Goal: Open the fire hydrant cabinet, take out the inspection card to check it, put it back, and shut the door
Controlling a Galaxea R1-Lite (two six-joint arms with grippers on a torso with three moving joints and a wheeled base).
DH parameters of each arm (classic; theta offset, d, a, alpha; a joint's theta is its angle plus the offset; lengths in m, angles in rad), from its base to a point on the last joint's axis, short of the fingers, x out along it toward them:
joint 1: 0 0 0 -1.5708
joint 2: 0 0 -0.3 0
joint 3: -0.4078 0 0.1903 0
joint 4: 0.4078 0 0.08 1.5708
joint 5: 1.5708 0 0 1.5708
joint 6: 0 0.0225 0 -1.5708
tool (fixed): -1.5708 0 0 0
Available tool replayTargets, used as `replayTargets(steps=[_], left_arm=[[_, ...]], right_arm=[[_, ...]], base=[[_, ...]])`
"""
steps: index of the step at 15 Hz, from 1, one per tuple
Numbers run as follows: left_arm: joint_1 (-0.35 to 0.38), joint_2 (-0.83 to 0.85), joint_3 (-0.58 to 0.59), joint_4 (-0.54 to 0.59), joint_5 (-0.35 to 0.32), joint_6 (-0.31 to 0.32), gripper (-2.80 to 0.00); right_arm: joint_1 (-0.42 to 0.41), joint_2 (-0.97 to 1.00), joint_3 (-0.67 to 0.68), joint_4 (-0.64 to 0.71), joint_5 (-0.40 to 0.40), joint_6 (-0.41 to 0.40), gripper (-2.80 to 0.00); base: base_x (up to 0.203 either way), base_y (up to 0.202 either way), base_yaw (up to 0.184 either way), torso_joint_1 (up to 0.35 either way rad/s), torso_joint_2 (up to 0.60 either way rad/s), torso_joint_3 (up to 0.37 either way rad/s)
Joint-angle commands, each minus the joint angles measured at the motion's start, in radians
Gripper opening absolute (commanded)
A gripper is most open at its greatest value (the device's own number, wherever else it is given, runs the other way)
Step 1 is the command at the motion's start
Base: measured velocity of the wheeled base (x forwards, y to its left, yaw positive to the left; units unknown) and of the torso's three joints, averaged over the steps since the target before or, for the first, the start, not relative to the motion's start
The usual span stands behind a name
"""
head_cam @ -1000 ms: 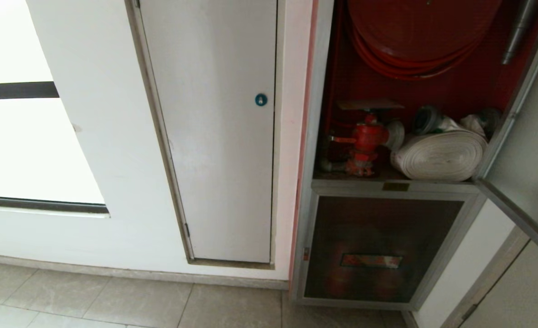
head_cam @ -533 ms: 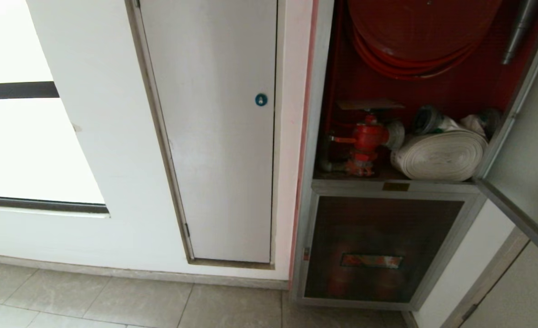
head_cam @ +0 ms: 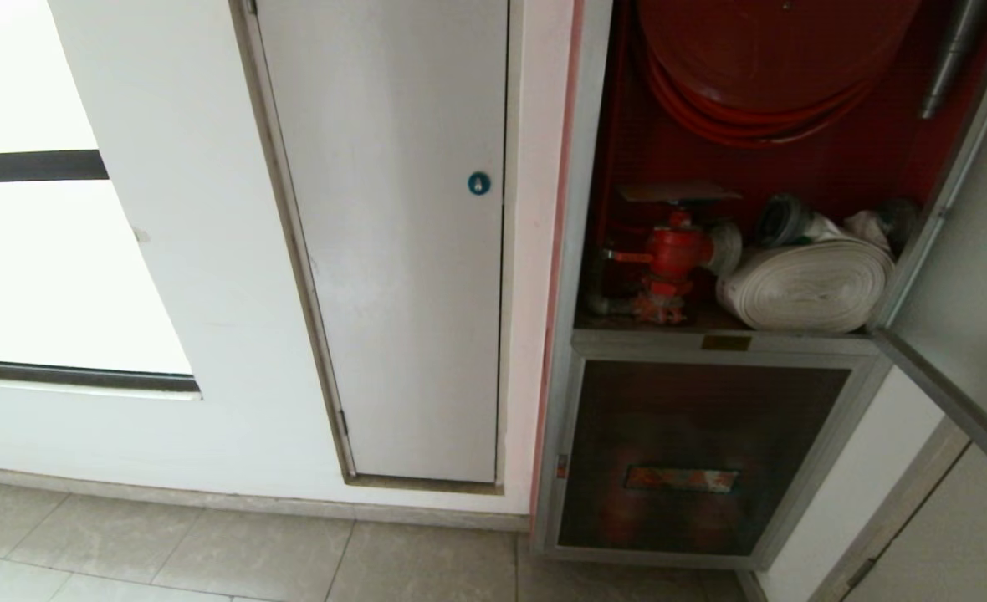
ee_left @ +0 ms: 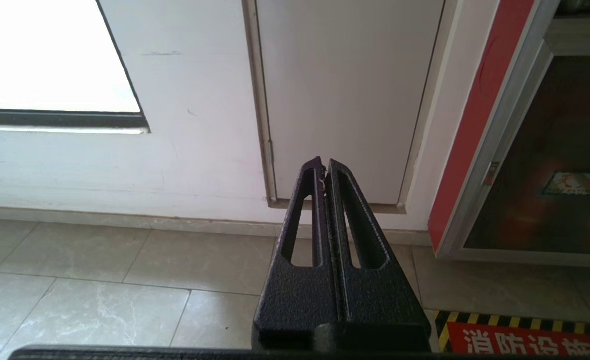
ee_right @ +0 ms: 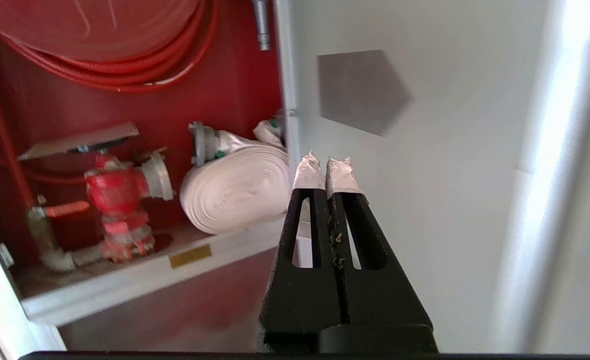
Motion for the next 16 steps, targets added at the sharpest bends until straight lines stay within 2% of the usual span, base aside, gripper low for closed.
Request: replayTargets(steps=[1,4,5,7,8,9,12,14,16], left_arm=[[0.000,0.000,0.000,0.000,0.000,0.000,-2.80],[-0.001,0.001,0.000,0.000,0.000,0.000,-2.80],[0.001,0.001,0.000,0.000,0.000,0.000,-2.80],[0.001,0.001,0.000,0.000,0.000,0.000,-2.80],[0.001,0.001,0.000,0.000,0.000,0.000,-2.80],[0.001,0.000,0.000,0.000,0.000,0.000,-2.80],[0.000,0.001,0.000,0.000,0.000,0.000,-2.80],[0.001,0.001,0.000,0.000,0.000,0.000,-2.80],[0.001,0.001,0.000,0.000,0.000,0.000,-2.80]], right_arm=[[0.001,-0.187,0.020,0.074,-0.002,-0.008,-2.80],[0.002,-0.399,0.033,0.336,0.026,-0.019,-2.80],[0.002,-0.459,0.049,0.420,0.088,-0.018,-2.80],[0.002,-0.570,0.131,0.521,0.346,-0.013,-2.80],[0.002,-0.591,0.204,0.537,0.438,-0.006,-2.80],[0.002,-0.596,0.265,0.535,0.478,0.003,-2.80],[0.002,-0.602,0.382,0.505,0.544,0.028,-2.80],[0.002,-0.602,0.382,0.514,0.572,0.109,-2.80],[0.002,-0.602,0.382,0.580,0.593,0.136,-2.80]], base=[[0.000,0.000,0.000,0.000,0.00,0.000],[0.000,0.000,0.000,0.000,0.00,0.000],[0.000,0.000,0.000,0.000,0.00,0.000],[0.000,0.000,0.000,0.000,0.00,0.000],[0.000,0.000,0.000,0.000,0.00,0.000],[0.000,0.000,0.000,0.000,0.00,0.000],[0.000,0.000,0.000,0.000,0.00,0.000],[0.000,0.000,0.000,0.000,0.00,0.000],[0.000,0.000,0.000,0.000,0.00,0.000]])
